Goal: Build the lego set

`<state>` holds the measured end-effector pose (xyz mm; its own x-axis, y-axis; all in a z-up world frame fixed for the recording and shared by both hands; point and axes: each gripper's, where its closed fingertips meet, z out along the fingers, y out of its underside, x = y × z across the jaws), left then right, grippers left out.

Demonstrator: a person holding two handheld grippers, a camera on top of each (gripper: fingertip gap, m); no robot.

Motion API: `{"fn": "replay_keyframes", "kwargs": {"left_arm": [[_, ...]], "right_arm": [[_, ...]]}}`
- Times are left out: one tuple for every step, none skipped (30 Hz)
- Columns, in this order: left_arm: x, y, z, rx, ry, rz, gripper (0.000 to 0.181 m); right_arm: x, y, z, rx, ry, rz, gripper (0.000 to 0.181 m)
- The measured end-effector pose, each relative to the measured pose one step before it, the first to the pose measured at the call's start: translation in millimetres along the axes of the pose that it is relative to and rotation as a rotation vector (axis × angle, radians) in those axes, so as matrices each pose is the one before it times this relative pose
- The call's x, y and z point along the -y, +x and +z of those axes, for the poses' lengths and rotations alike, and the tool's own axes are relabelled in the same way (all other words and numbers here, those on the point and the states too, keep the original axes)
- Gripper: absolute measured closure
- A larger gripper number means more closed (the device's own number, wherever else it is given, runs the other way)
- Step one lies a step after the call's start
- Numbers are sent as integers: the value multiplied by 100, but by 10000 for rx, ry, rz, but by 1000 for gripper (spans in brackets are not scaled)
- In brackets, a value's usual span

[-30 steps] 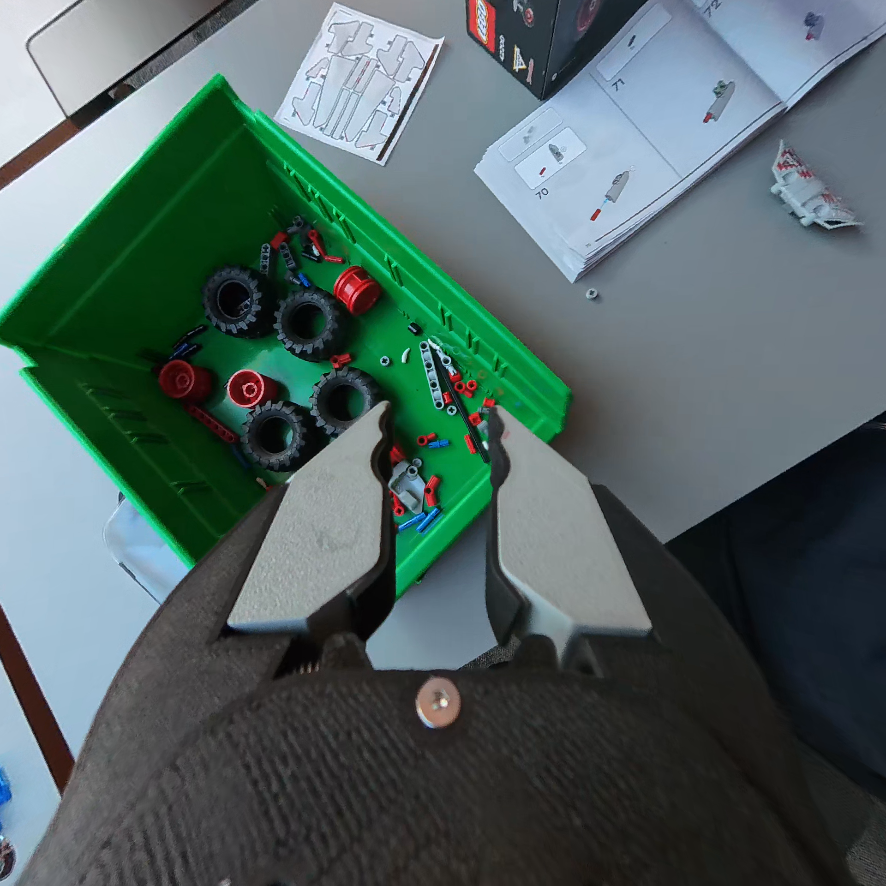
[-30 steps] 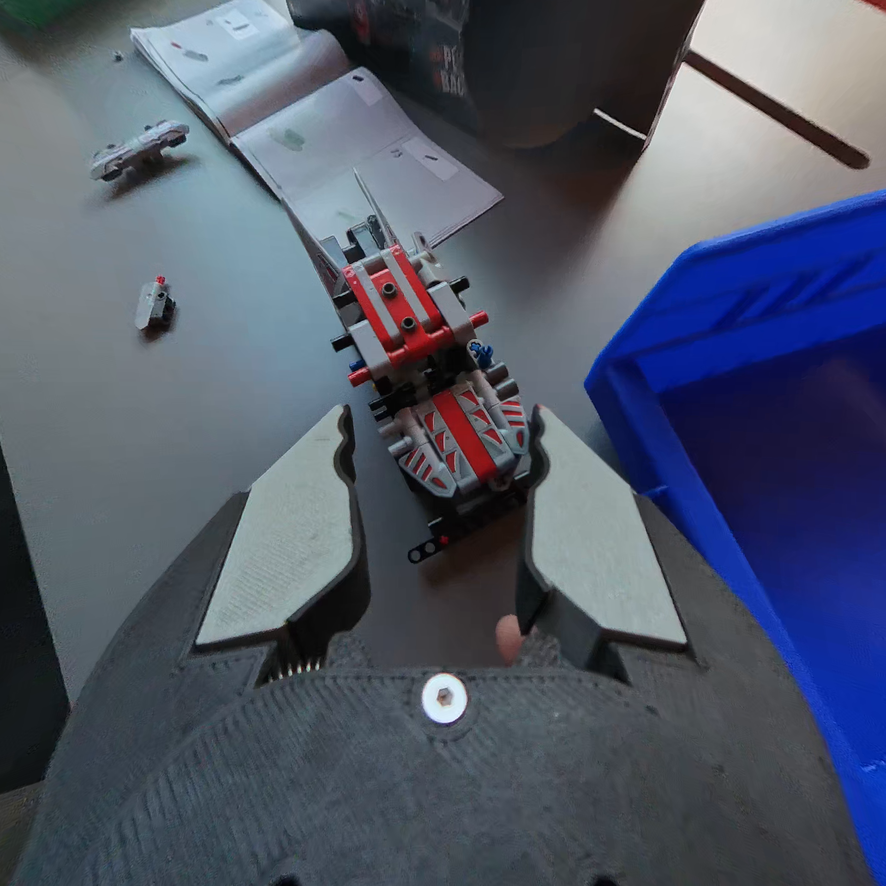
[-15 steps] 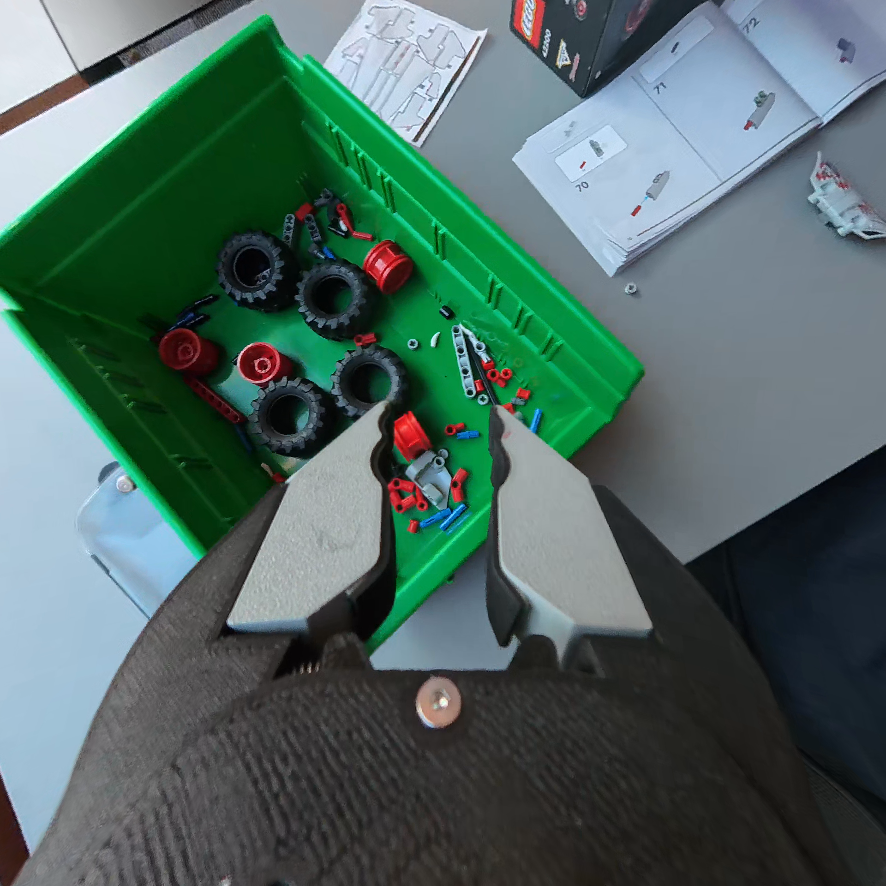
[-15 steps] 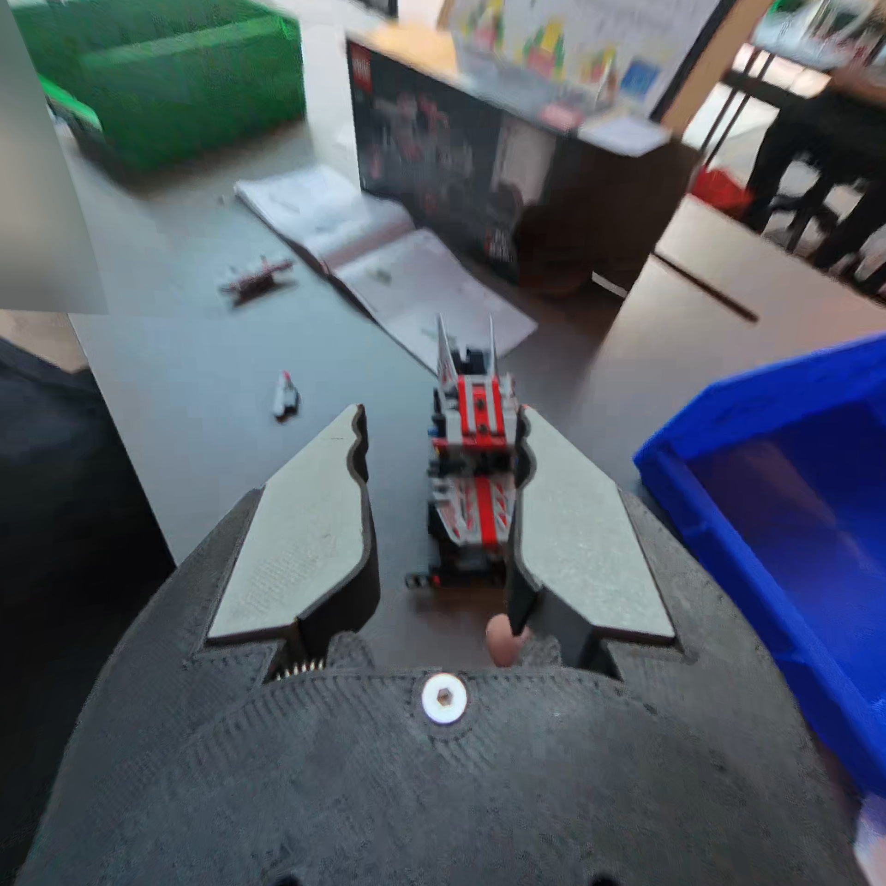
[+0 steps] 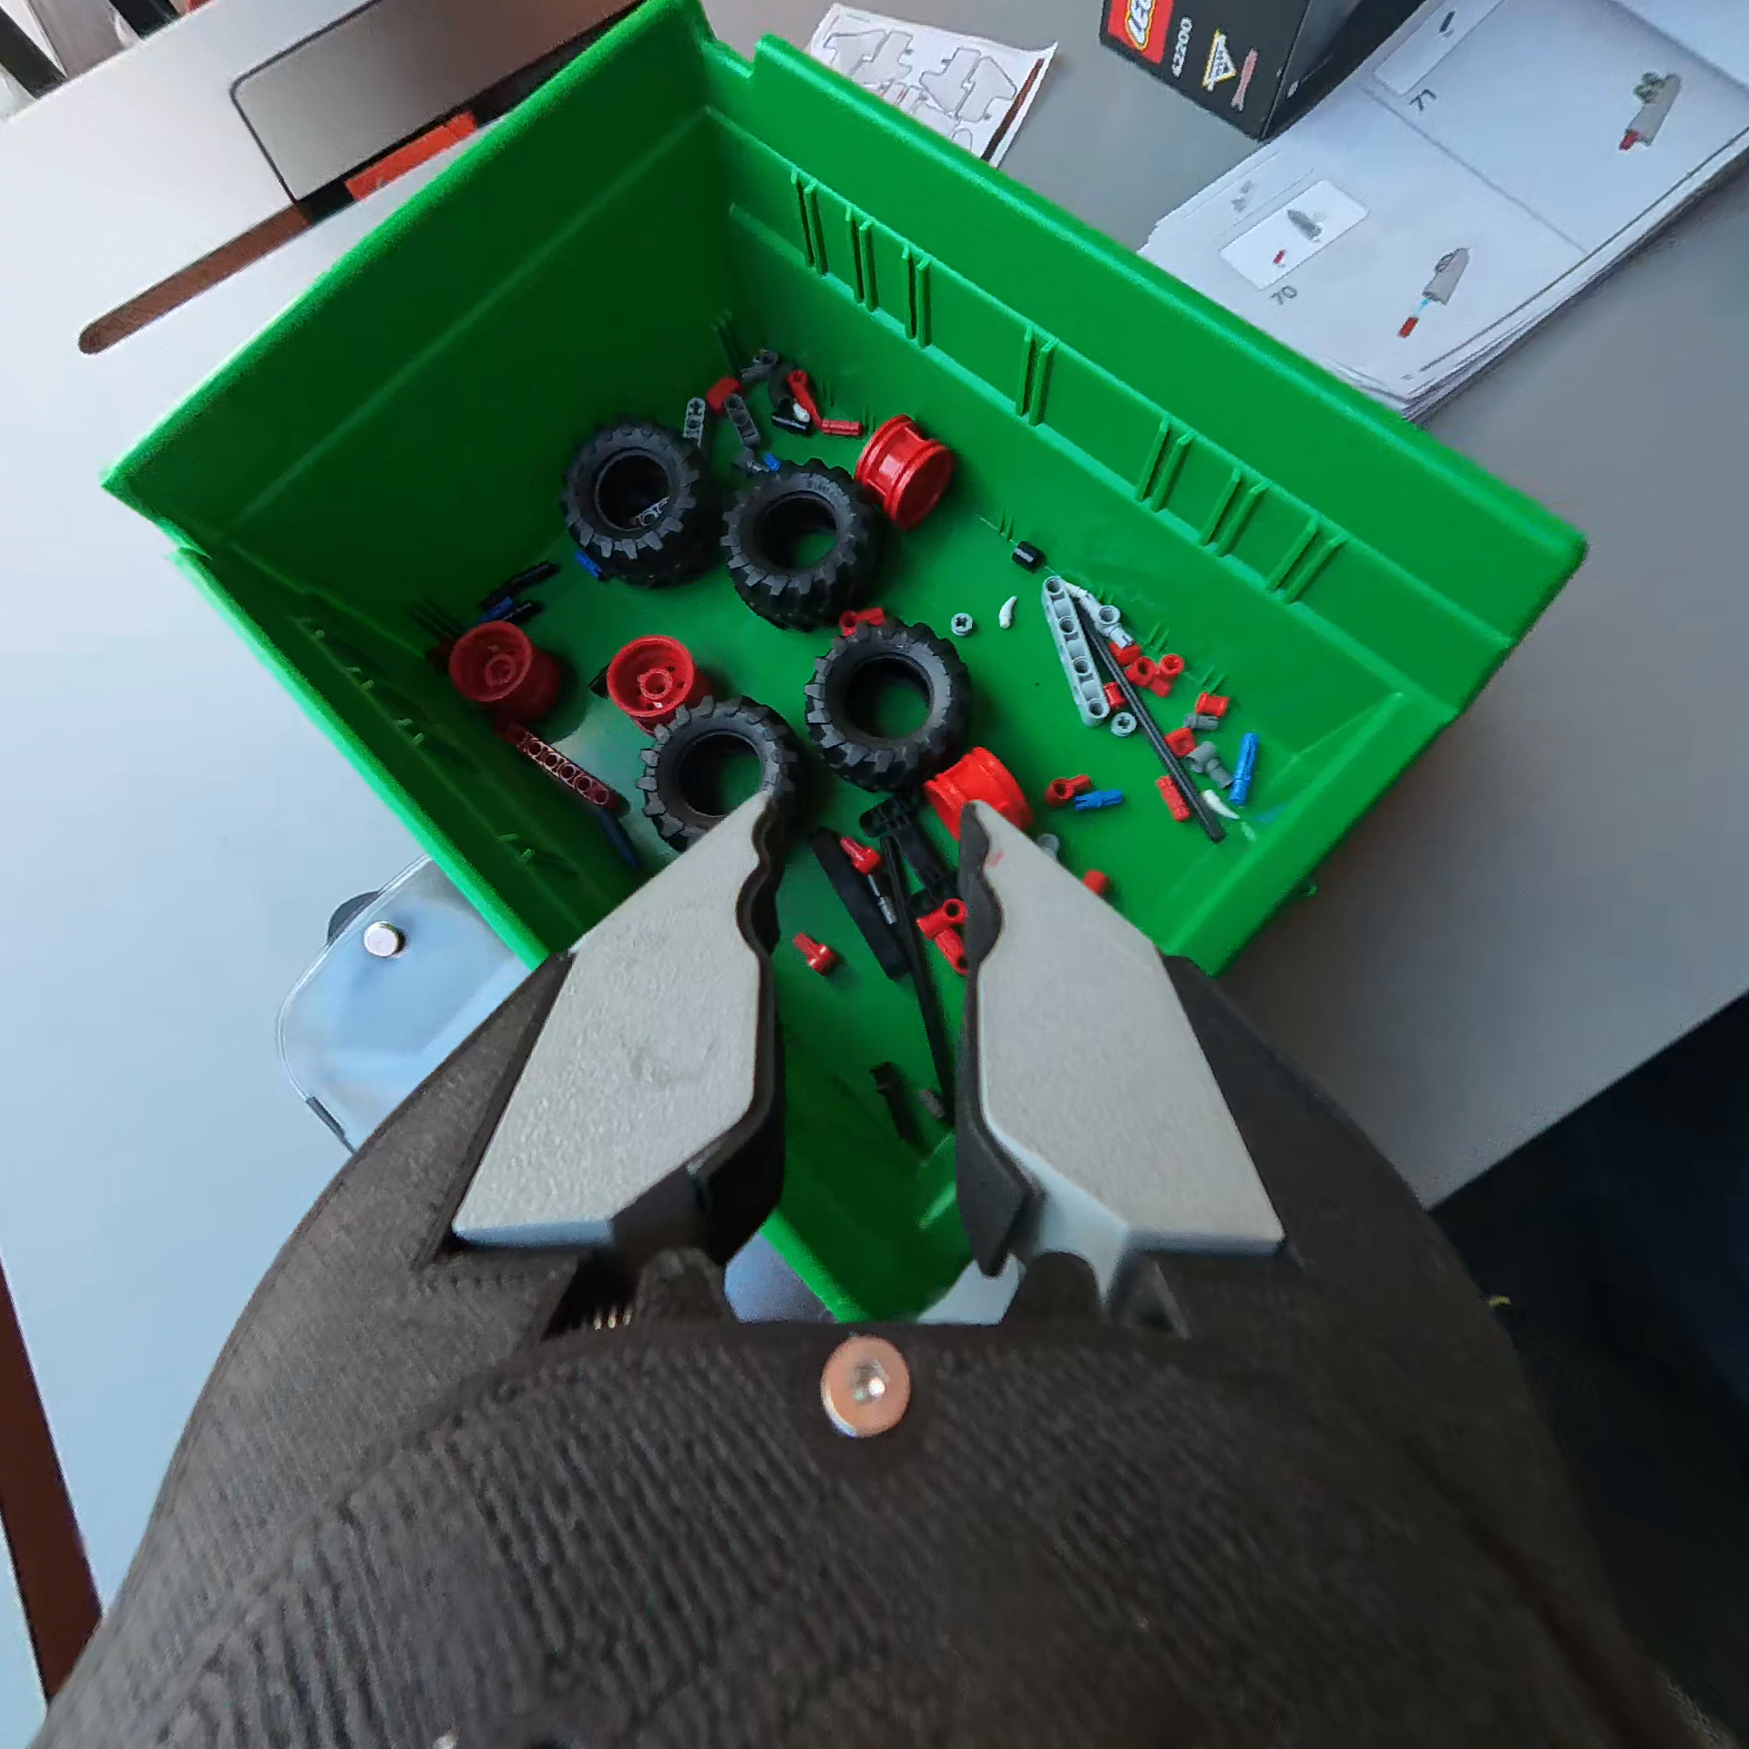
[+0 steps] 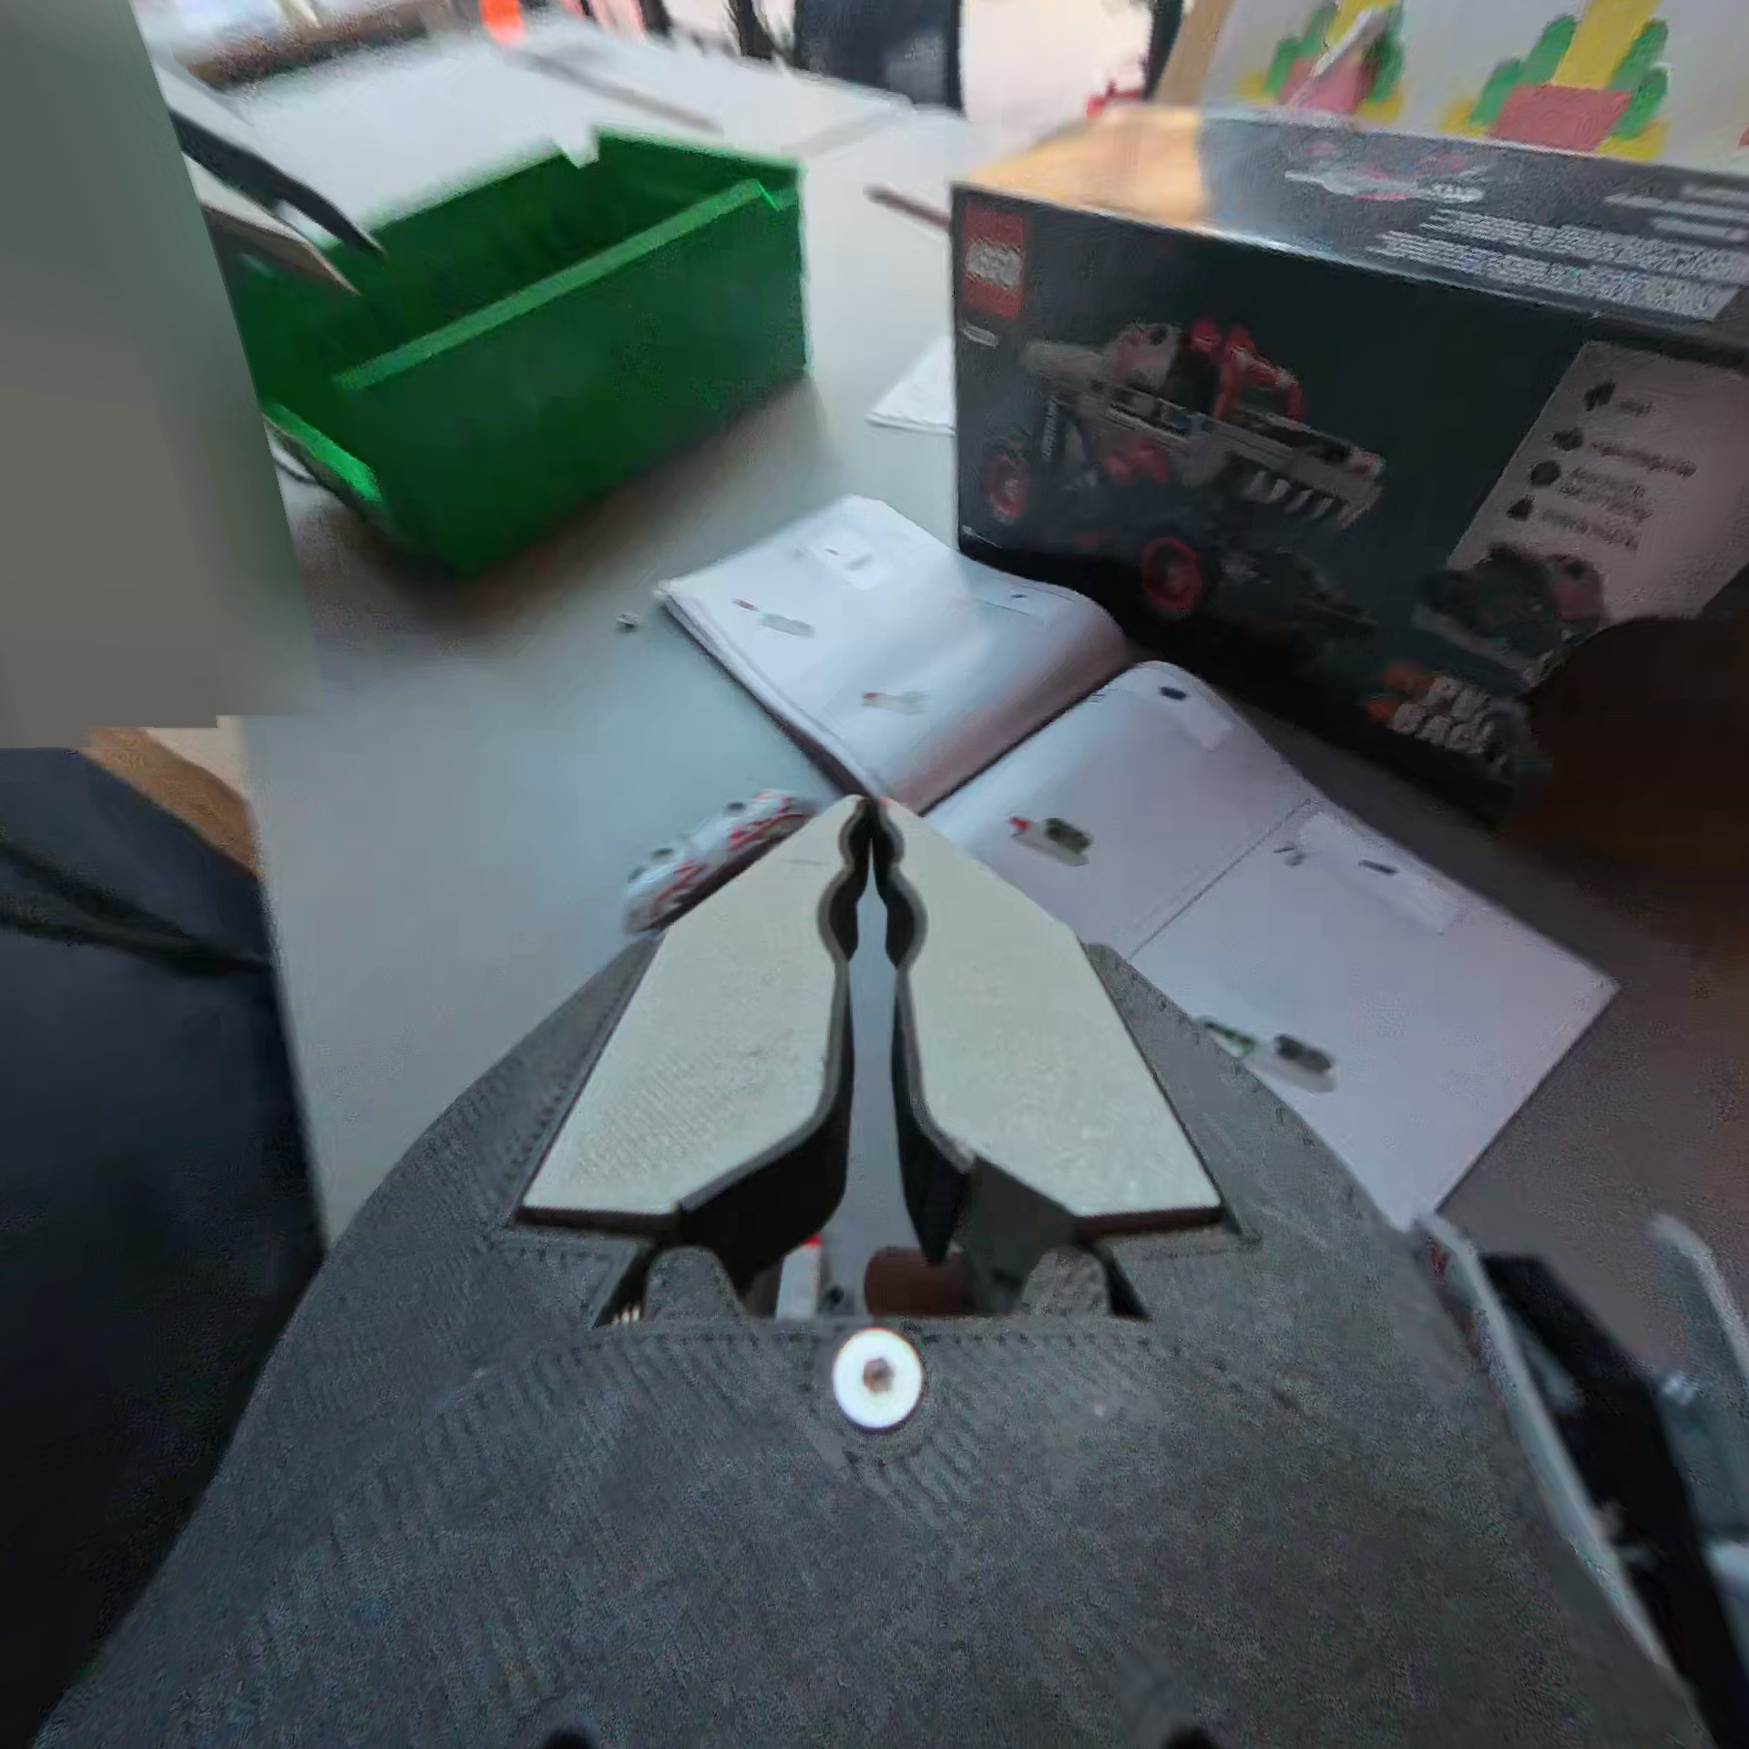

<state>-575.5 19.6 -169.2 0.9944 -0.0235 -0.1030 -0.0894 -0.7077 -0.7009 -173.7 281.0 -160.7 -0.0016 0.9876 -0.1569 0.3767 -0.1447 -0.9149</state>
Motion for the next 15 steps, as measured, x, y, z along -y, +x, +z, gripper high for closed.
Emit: {"fn": "replay_keyframes", "kwargs": {"left_arm": [[-70, -293, 145, 25, 66, 38, 147], [-57, -215, 130, -20, 66, 29, 148], [-86, -195, 91, -22, 55, 34, 148], [114, -135, -72, -44, 172, 25, 151], [79, -16, -211, -95, 161, -17, 150], [-172, -92, -233, -40, -8, -22, 149], [-211, -189, -254, 53, -32, 62, 149], [-104, -163, -240, 77, 1, 126, 149], [-67, -43, -171, 7, -3, 135, 149], [-54, 53, -40, -45, -42, 126, 149], [-91, 13, 41, -23, -100, 122, 149], [-98, -45, 92, 21, -135, 170, 148], [-50, -89, 105, 44, -116, 195, 148], [18, -113, 85, 29, -76, 166, 148], [80, -118, 44, -6, -32, 89, 149]], "right_arm": [[309, 993, 1975, -585, -800, -404, 181], [299, 220, 2108, -62, -769, -290, 181], [373, -347, 2129, 302, -680, -184, 181], [427, -504, 2061, 377, -587, -136, 181], [414, -406, 1925, 314, -528, -168, 181], [379, -201, 1749, 179, -469, -243, 181], [255, 48, 1570, 44, -446, -305, 181], [26, 256, 1377, -35, -459, -275, 181], [-147, 270, 1224, 8, -424, -129, 181], [-256, 148, 1091, 135, -340, 51, 181], [-472, 78, 981, 226, -349, 181, 181], [-688, 70, 819, 247, -393, 234, 181], [165, 23, 313, 278, 172, 258, 181], [442, 114, -87, 160, 305, 238, 181], [66, 332, -227, -68, 62, 116, 181]]}}
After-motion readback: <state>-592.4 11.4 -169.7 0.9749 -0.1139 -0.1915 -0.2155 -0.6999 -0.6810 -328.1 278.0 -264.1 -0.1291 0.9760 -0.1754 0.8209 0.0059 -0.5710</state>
